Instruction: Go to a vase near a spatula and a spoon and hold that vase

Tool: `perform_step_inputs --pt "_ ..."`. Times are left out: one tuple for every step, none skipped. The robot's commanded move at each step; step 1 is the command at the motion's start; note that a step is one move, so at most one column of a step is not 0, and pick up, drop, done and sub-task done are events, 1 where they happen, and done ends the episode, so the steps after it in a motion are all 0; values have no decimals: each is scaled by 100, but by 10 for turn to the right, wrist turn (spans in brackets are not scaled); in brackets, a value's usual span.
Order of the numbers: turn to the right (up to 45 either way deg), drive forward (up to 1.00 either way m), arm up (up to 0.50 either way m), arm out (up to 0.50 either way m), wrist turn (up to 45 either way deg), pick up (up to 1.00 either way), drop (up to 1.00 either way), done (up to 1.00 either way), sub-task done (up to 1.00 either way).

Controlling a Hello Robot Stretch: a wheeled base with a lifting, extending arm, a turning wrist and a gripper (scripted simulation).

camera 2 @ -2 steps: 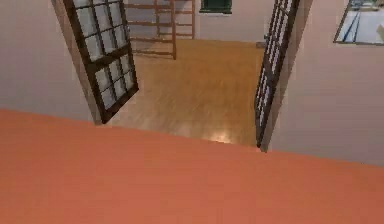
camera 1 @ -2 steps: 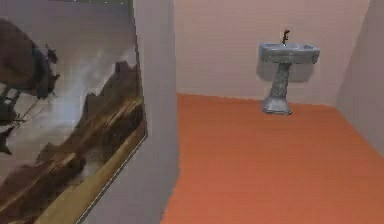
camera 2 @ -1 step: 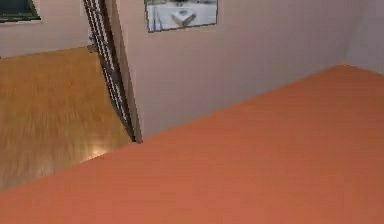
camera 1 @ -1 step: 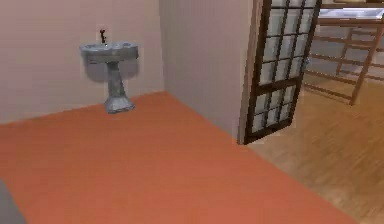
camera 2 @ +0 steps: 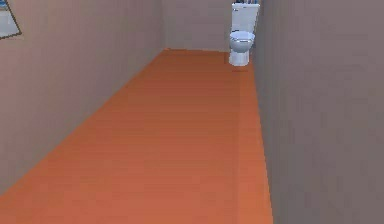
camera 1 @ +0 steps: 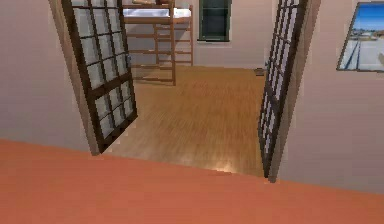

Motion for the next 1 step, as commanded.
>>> perform_step_inputs --pt "120 0 0 0 0 0 0 0 0"
